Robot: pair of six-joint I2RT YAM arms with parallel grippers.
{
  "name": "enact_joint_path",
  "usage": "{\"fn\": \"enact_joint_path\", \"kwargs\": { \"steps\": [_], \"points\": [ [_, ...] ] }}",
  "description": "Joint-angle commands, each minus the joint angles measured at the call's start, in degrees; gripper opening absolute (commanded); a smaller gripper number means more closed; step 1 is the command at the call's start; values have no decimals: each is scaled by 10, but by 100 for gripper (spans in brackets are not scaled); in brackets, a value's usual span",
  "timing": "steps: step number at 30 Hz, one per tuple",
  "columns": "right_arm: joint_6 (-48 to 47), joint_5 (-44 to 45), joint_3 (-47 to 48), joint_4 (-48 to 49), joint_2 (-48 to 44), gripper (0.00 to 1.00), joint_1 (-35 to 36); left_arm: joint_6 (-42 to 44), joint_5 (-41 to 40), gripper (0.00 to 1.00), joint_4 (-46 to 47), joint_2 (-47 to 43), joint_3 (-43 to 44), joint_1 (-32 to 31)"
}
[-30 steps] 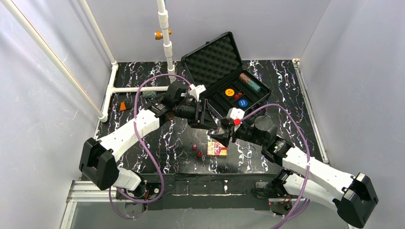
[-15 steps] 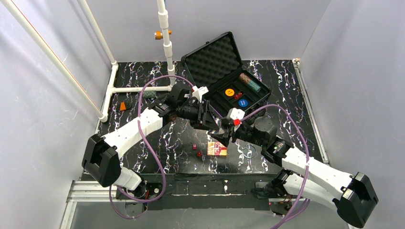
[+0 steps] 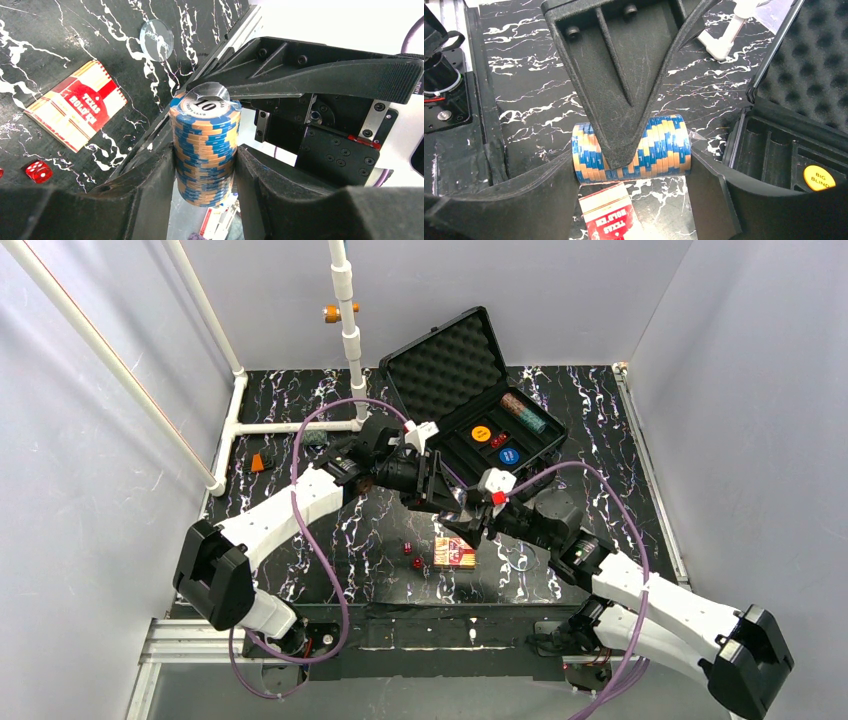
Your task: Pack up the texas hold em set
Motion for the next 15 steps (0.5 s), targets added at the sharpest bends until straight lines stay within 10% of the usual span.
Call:
{"fn": "enact_joint_path", "kwargs": {
  "steps": [1, 15],
  "points": [
    [1, 13, -6, 88, -28, 86, 4, -10, -9, 0, 5, -15, 15, -5],
    [85, 143, -3, 7, -121, 98, 4, 8, -90, 0, -51, -6, 64, -5]
  ]
}}
